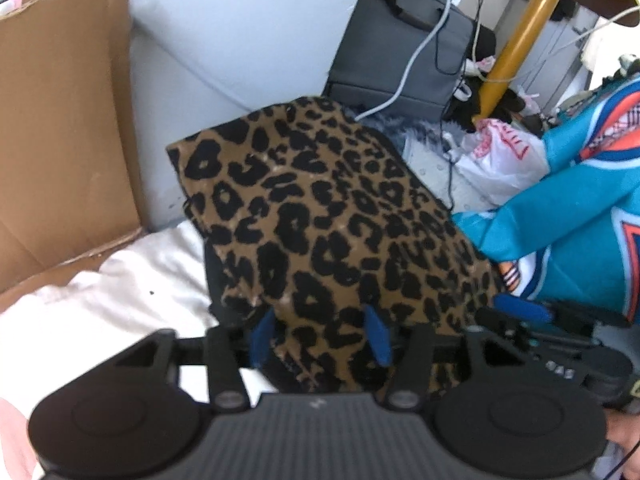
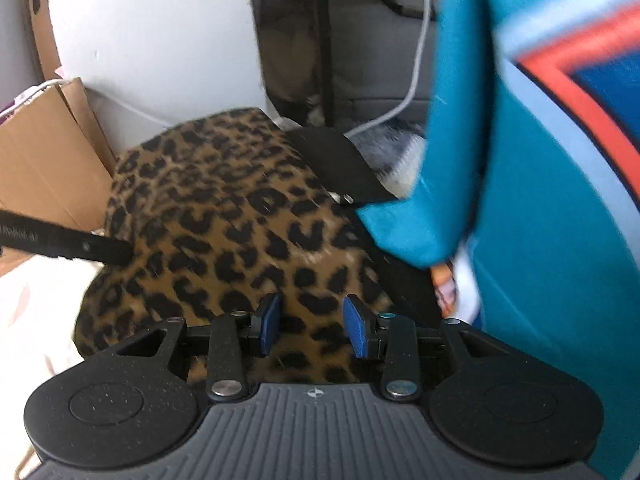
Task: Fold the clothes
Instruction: 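Lower the folded leopard-print pants onto the bed beside the blue clothes pile with both grippers, then open both grippers and release the pants bundle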
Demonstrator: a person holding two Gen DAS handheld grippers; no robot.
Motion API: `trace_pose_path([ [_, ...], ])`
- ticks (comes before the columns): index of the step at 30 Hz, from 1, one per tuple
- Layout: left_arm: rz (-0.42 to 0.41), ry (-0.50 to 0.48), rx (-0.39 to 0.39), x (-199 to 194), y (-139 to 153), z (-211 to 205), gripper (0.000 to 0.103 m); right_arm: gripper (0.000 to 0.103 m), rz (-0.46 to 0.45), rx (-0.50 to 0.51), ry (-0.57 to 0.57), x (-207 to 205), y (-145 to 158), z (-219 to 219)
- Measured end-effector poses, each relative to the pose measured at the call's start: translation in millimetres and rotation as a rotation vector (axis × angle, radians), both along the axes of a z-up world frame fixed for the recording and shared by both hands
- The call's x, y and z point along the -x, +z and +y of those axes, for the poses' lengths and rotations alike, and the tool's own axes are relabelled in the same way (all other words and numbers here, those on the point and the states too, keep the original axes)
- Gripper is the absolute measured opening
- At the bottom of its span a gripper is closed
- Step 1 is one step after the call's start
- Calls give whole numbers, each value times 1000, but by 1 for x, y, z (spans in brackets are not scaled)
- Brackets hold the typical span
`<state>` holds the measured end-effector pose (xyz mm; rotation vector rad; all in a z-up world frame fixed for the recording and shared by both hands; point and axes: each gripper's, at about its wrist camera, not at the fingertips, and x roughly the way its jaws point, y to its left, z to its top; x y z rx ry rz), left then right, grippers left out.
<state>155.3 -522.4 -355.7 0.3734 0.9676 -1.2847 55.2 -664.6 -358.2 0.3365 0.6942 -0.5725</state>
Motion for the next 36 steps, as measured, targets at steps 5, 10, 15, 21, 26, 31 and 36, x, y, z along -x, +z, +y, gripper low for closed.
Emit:
trace_pose_path([
  [5, -11, 13, -8, -3, 4, 9, 45, 42, 5, 1, -9, 14, -1, 1],
  [10, -40, -11, 28, 4, 18, 22, 34, 42, -51, -24, -1, 24, 9, 11],
  [15, -5, -36, 83, 17, 30, 25, 28, 42, -90, -31, 45, 21, 16, 24],
  [21, -34, -105, 20, 42, 11, 20, 21, 42, -32, -19, 95, 1, 6, 38],
  [26, -5, -65, 4, 39, -2, 30, 21, 42, 2, -50, 76, 2, 1, 40],
  [31, -8, -50, -13, 38, -6, 37, 21, 42, 31, -75, 63, 9, -4, 40],
  [36, -22, -44, -27, 38, -8, 41, 21, 42, 50, -90, 60, 15, -9, 42],
])
